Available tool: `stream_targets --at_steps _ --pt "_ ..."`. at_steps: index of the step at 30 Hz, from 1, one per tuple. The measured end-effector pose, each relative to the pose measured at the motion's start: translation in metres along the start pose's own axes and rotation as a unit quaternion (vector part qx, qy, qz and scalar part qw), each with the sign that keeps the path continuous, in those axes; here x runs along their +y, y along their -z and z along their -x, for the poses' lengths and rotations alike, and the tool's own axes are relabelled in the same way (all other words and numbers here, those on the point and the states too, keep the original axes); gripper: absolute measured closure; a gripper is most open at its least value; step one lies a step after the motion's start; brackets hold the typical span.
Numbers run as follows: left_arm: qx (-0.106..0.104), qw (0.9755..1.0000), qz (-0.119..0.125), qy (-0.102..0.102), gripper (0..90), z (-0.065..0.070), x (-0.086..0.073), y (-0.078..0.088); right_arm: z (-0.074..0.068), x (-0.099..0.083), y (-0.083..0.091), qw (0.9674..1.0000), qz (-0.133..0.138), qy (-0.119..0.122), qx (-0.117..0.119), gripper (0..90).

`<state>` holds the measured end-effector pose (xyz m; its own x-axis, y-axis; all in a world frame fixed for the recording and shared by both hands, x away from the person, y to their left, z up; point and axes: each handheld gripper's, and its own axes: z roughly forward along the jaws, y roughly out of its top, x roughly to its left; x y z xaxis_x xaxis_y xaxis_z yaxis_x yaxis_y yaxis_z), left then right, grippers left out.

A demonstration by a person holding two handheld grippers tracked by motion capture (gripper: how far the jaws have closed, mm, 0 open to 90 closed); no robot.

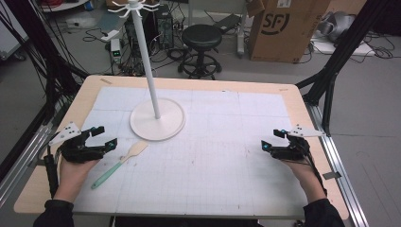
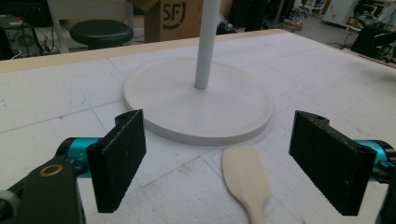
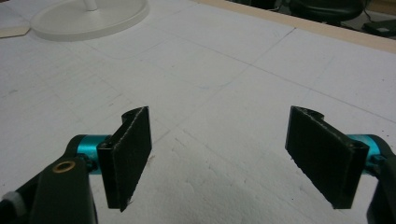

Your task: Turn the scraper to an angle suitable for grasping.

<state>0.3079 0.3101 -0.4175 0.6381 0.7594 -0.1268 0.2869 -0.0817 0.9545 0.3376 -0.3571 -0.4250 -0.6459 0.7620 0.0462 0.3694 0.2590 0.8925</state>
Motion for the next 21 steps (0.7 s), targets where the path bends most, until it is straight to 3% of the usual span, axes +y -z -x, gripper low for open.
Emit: stream_targets --at_steps 6,9,15,21 --pt "-0.001 0.9999 0.01 -0.002 19.4 0.001 0.002 0.005 0.0 0.0 -0.001 1.0 0.0 0.002 0.0 21.8" --pt "-0.006 0.9999 0.005 -0.013 19.3 0.003 0.003 0.007 0.0 0.001 -0.001 1.0 -0.002 0.001 0.0 21.8" --pt "-0.006 0.9986 -0.034 -0.04 19.4 0.012 0.002 0.004 0.001 0.001 -0.002 1.0 -0.001 0.003 -0.001 21.8" --pt "-0.009 0.9952 -0.078 -0.058 23.5 0.018 -0.002 -0.003 0.001 0.001 -0.003 1.0 -0.004 0.001 0.0 21.8"
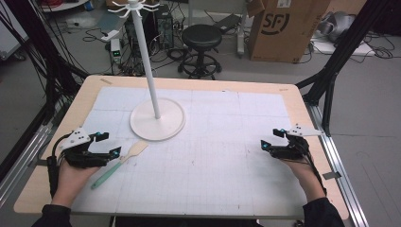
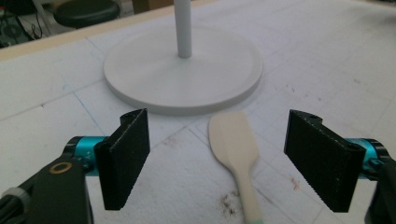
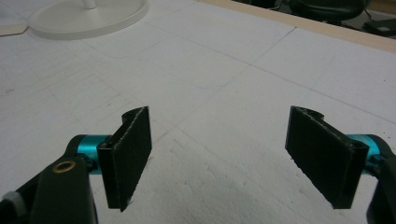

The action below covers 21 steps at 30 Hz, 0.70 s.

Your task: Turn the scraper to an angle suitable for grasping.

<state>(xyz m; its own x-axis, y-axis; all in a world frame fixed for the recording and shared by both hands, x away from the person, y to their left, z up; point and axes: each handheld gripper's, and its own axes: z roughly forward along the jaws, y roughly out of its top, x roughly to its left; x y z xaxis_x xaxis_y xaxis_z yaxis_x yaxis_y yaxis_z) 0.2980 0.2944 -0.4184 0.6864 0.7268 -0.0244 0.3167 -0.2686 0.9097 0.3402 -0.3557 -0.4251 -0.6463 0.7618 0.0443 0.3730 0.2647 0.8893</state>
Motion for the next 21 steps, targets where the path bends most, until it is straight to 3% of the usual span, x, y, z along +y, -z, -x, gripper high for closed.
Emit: stream_targets --at_steps 9,14,21 --pt "-0.014 0.9983 -0.056 -0.004 32.2 0.008 -0.007 -0.011 -0.001 0.0 -0.001 1.0 -0.004 0.005 0.001 21.8" --pt "-0.008 0.9961 -0.086 -0.018 45.7 0.016 -0.009 -0.018 -0.001 0.0 -0.001 1.0 -0.006 0.003 0.001 21.8" --pt "-0.003 0.9903 -0.135 -0.034 59.9 0.025 -0.013 -0.027 0.0 -0.001 -0.001 1.0 -0.006 0.002 0.0 21.8"
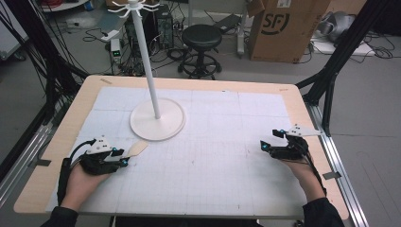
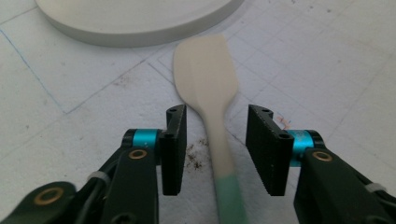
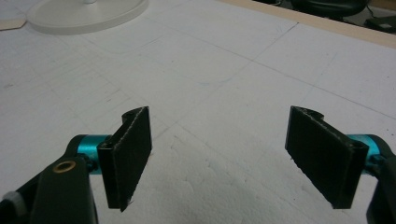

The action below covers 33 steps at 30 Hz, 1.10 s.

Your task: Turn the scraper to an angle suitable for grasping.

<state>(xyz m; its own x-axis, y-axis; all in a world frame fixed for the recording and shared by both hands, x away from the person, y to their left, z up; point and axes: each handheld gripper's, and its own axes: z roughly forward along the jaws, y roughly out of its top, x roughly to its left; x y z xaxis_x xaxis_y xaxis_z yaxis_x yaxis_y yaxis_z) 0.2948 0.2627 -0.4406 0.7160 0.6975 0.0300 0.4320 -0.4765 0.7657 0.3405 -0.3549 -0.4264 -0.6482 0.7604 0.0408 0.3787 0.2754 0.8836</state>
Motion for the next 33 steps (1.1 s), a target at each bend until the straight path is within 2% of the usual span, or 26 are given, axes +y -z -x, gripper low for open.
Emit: stream_targets --at_steps 3,5,9,11,18,20,22,26,30,31,33 --pt "0.008 0.9999 -0.01 0.0 63.6 0.003 0.0 -0.002 0.0 0.0 0.0 1.0 0.001 0.0 0.0 21.8" --pt "0.006 0.9998 -0.015 0.006 70.8 0.004 0.0 -0.003 0.0 0.0 0.0 1.0 0.001 0.001 0.0 21.8" --pt "0.014 0.9994 -0.023 0.02 77.7 0.008 0.002 -0.004 0.0 0.0 0.0 1.0 0.0 0.0 0.0 21.9" --pt "0.015 0.9994 -0.022 0.021 79.7 0.009 0.002 -0.004 0.0 0.0 0.0 1.0 -0.001 -0.001 0.001 21.9" --pt "0.01 0.9988 -0.018 0.045 80.8 0.008 0.001 -0.004 -0.001 0.0 -0.001 1.0 -0.001 0.003 0.0 21.9" --pt "0.007 0.999 -0.019 0.04 81.1 0.007 0.002 -0.004 -0.001 0.0 0.0 1.0 0.0 0.003 0.001 21.9" --pt "-0.005 0.999 -0.02 0.04 81.1 0.006 0.003 -0.002 -0.001 0.0 0.0 1.0 0.0 0.001 0.0 21.9" --pt "-0.031 0.9993 0.003 0.023 81.2 0.011 0.011 0.003 0.0 0.0 0.0 1.0 0.0 0.0 -0.001 21.9" --pt "-0.054 0.9984 0.017 -0.009 81.2 0.021 0.027 0.003 -0.001 0.001 0.0 1.0 0.001 0.001 0.0 21.9" --pt "-0.067 0.9971 0.023 -0.025 81.2 0.026 0.038 0.002 -0.001 0.001 0.0 1.0 0.002 0.002 -0.001 21.9" --pt "-0.072 0.9965 0.025 -0.033 81.2 0.029 0.045 0.0 -0.001 0.001 0.0 1.0 0.004 0.002 -0.001 21.9"
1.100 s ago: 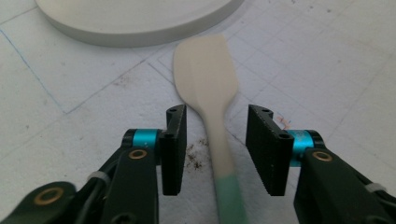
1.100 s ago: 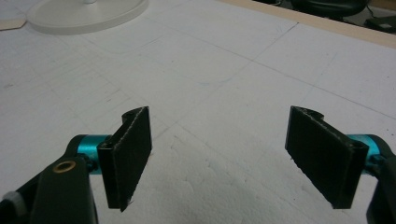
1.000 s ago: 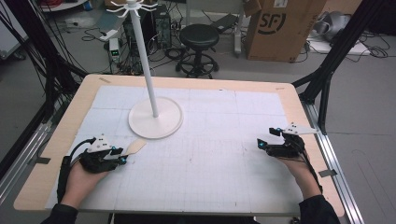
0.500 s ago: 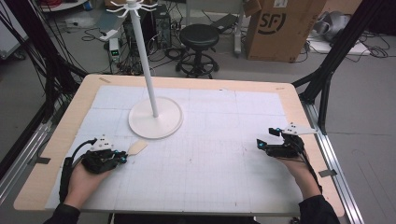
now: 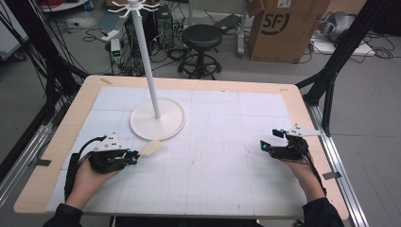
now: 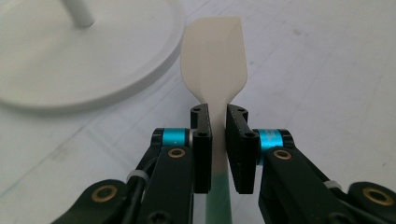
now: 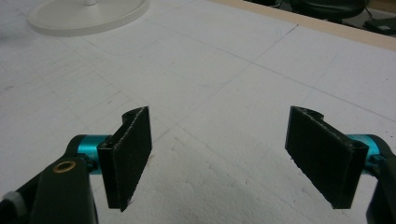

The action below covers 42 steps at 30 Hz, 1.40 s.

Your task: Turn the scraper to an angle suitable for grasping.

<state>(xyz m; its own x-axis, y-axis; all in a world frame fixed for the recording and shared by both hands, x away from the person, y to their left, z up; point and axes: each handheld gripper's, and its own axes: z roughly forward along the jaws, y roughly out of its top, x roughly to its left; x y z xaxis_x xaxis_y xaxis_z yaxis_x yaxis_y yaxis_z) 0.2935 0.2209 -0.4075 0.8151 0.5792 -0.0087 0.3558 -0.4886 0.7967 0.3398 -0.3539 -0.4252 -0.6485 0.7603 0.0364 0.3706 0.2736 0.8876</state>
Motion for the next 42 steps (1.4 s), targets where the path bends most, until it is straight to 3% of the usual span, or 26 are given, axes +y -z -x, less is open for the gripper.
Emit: stream_targets --at_steps 3,7,11,13,16,18,23,26,27,37,40,42 --pt "-0.024 0.9996 0.001 -0.016 81.2 0.005 0.02 -0.012 0.0 0.0 0.001 1.0 0.0 0.001 0.0 21.9" --pt "-0.061 0.9972 0.006 -0.042 81.1 0.011 0.047 -0.037 -0.001 0.001 0.001 1.0 0.001 -0.001 -0.002 21.9" --pt "-0.105 0.9923 0.005 -0.065 81.0 0.019 0.068 -0.068 0.0 0.0 0.001 1.0 0.003 -0.001 -0.002 21.9" --pt "-0.117 0.9901 -0.002 -0.078 81.0 0.023 0.076 -0.084 0.001 0.0 0.002 1.0 0.004 -0.002 -0.002 21.9" --pt "-0.137 0.9877 0.002 -0.075 81.0 0.029 0.083 -0.104 0.001 0.001 0.002 1.0 0.005 -0.002 -0.001 21.9" --pt "-0.14 0.9868 -0.008 -0.082 81.0 0.032 0.087 -0.117 0.001 0.001 0.002 1.0 0.006 -0.002 -0.001 21.9" --pt "-0.164 0.9821 -0.002 -0.092 81.1 0.042 0.099 -0.143 0.0 0.002 0.002 1.0 0.007 -0.001 0.001 21.9" --pt "-0.166 0.9786 -0.021 -0.12 81.1 0.047 0.108 -0.159 0.0 0.002 0.002 1.0 0.009 -0.001 -0.001 22.0" --pt "-0.173 0.9781 -0.016 -0.114 81.1 0.051 0.111 -0.167 0.0 0.002 0.002 1.0 0.007 -0.002 -0.001 21.9" --pt "-0.205 0.9629 -0.044 -0.17 81.1 0.078 0.133 -0.214 0.0 0.002 0.003 1.0 0.006 -0.003 0.0 21.9" --pt "-0.21 0.9609 -0.049 -0.173 80.8 0.083 0.134 -0.222 0.0 0.002 0.003 1.0 0.003 -0.002 0.001 21.9" --pt "-0.208 0.9612 -0.054 -0.173 80.7 0.085 0.132 -0.226 0.0 0.002 0.003 1.0 0.003 -0.001 0.001 21.9"
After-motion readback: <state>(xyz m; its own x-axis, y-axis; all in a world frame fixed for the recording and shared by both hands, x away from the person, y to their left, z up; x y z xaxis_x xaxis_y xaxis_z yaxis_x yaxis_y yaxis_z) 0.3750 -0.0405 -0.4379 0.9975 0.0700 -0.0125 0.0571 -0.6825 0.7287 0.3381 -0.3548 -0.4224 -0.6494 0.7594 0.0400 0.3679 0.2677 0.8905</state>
